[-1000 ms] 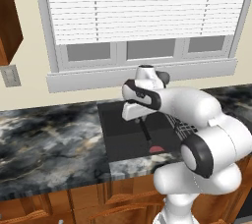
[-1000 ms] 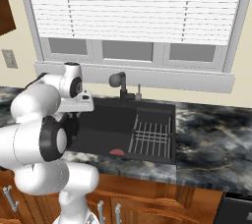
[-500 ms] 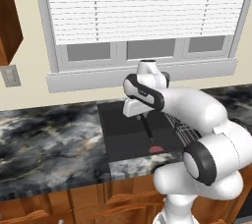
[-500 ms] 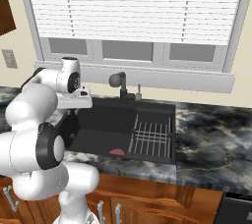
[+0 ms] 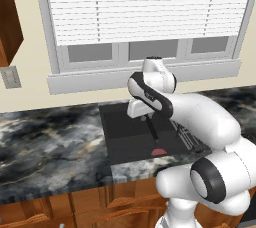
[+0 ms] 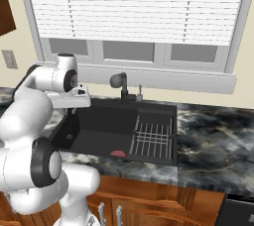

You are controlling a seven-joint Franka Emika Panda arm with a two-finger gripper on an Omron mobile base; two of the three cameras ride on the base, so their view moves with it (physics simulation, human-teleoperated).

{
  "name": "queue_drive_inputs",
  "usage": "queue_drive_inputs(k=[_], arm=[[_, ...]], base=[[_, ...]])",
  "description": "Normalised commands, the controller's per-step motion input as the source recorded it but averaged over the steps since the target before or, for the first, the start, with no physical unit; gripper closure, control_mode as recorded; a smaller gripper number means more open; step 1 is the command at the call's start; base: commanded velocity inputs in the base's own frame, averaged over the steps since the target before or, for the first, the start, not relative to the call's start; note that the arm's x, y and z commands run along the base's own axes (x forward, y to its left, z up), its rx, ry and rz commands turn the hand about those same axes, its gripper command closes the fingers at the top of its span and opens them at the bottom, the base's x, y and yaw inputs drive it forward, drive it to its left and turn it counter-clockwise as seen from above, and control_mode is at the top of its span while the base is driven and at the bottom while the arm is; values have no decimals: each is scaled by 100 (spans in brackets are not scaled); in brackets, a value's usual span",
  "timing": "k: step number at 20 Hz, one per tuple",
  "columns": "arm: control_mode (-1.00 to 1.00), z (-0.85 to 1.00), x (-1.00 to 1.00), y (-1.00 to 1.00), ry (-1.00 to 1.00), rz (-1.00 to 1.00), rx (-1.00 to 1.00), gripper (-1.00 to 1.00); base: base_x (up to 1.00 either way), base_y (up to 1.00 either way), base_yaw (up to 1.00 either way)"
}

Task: Pick up the dish brush and soap dispenser from the sink, and place them back in the cabinet, and close the cabinet door.

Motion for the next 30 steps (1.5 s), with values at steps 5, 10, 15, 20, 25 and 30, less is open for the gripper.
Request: queue_drive_inputs(k=[5, 10, 15, 20, 25, 30], arm=[[-100, 47, -13, -1, -1, -2, 0, 100], [-100, 48, -16, -5, -1, -6, 0, 100], [-100, 41, -26, -14, -3, -9, 0, 100], [-100, 40, -39, -19, -5, -9, 0, 100], [-100, 36, -52, -22, -5, -6, 0, 100], [-100, 38, -51, -21, 0, -2, 0, 100]], base=[[0, 0, 0], [0, 0, 0], [0, 0, 0], [0, 0, 0], [0, 0, 0], [0, 0, 0]])
